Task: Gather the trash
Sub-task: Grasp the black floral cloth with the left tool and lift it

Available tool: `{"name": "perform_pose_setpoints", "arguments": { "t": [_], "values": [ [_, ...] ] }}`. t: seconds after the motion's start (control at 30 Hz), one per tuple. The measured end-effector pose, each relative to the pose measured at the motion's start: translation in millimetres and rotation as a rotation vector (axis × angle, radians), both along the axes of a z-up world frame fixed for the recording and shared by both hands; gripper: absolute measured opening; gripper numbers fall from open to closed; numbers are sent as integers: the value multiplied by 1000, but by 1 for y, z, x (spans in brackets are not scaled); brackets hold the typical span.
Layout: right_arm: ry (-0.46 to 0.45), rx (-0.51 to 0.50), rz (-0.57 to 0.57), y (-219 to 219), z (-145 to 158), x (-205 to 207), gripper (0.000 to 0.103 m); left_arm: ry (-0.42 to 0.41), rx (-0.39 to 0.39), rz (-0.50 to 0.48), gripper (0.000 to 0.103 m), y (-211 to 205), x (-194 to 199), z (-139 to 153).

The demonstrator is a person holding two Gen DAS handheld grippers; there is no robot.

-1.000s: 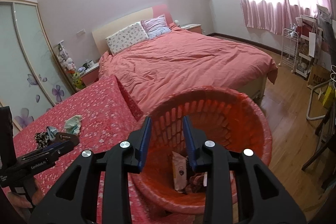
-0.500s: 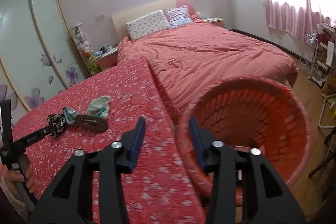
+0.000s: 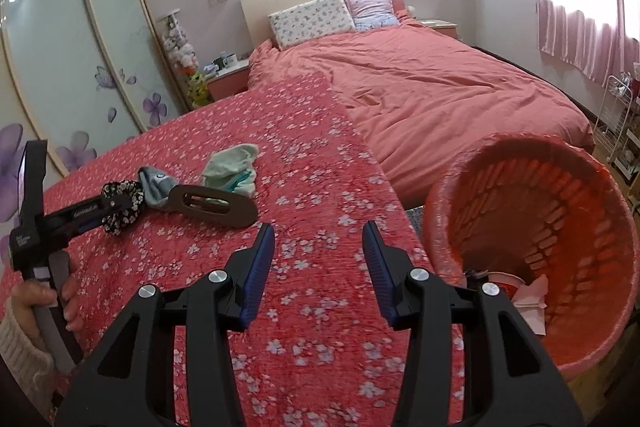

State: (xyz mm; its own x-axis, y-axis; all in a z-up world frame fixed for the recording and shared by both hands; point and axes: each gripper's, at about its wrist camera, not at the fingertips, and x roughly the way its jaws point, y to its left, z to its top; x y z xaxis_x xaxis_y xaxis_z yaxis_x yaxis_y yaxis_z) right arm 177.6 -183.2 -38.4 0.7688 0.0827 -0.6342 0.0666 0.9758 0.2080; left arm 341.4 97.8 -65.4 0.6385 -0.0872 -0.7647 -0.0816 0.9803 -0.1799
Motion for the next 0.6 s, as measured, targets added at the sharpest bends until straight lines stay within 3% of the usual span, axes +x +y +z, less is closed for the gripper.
{"name": "perform_pose_setpoints", "arguments": {
  "t": [0.1,0.17,0.2,0.27,0.5,0.6],
  "values": [
    [7,-4,6,4,-1,3,46,27,-18,-7,50,-2,10,-7],
    [9,-6,8,6,-2,3,46,26,-13,0,26,0,12,-9],
    [10,-8,10,7,-1,4,46,30,-21,-9,21,1,14,-9],
    [11,-10,16,12,-1,5,46,28,-30,-1,19,9,11,-8],
    [19,-21,48,29,-3,16,46,8,74,67,19,53,-7,1],
    [28,-21,57,39,-5,26,46,28,85,99,19,72,-10,-4]
  ]
}}
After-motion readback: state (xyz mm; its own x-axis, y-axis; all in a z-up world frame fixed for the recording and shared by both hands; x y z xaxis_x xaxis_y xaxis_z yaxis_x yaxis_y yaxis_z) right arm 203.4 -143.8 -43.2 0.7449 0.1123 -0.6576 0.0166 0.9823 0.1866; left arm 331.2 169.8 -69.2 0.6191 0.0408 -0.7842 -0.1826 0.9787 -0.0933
